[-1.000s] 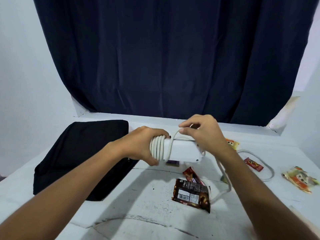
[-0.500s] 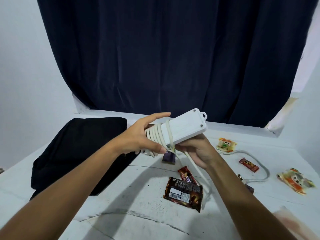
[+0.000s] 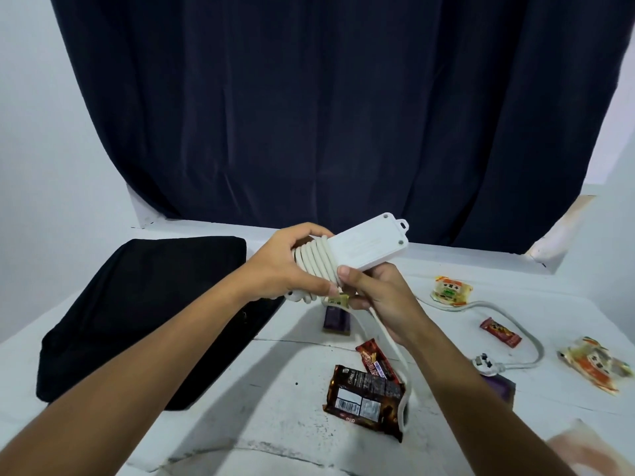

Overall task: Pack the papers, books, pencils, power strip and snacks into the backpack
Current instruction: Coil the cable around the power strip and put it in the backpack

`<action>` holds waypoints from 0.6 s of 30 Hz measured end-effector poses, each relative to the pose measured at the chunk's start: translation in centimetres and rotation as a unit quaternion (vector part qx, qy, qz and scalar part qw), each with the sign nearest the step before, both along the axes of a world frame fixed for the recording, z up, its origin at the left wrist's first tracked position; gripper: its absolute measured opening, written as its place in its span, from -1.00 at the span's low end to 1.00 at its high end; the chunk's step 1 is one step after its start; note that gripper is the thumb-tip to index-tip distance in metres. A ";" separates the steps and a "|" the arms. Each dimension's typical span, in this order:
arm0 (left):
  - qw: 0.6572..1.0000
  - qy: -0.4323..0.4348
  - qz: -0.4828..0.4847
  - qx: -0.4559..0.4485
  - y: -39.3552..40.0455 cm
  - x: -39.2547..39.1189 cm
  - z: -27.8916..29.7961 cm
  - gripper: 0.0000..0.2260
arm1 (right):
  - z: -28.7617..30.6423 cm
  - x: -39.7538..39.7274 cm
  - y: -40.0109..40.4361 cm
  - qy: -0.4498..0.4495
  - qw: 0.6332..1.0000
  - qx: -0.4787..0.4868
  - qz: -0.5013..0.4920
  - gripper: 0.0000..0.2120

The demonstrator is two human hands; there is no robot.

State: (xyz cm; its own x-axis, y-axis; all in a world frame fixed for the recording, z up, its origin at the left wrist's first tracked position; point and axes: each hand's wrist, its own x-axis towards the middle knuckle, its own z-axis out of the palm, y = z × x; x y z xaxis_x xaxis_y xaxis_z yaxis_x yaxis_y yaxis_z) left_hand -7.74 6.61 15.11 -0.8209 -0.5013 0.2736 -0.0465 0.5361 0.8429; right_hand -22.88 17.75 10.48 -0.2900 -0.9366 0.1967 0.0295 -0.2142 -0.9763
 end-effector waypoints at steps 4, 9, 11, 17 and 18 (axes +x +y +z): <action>1.000 0.008 0.004 -0.012 -2.1 -0.1 0.0 -0.45 | 0.3 0.5 -1.6 -0.012 1.000 0.014 -0.024 -0.69; 0.996 0.010 0.041 -0.072 -5.1 -0.1 -1.0 -0.39 | 0.1 1.8 -3.6 -0.003 0.995 0.042 -0.086 -0.83; 0.993 0.009 0.053 -0.106 -6.1 0.1 -1.4 -0.36 | 0.0 2.5 -4.4 -0.003 0.993 0.035 -0.112 -0.79; 0.991 0.038 0.075 -0.101 -8.1 0.0 -2.7 -0.33 | 0.4 4.3 -6.2 0.020 0.983 0.018 -0.183 -0.70; 0.991 0.043 0.076 -0.100 -8.4 -0.1 -2.8 -0.32 | 0.5 4.4 -6.3 0.036 0.980 0.022 -0.194 -0.69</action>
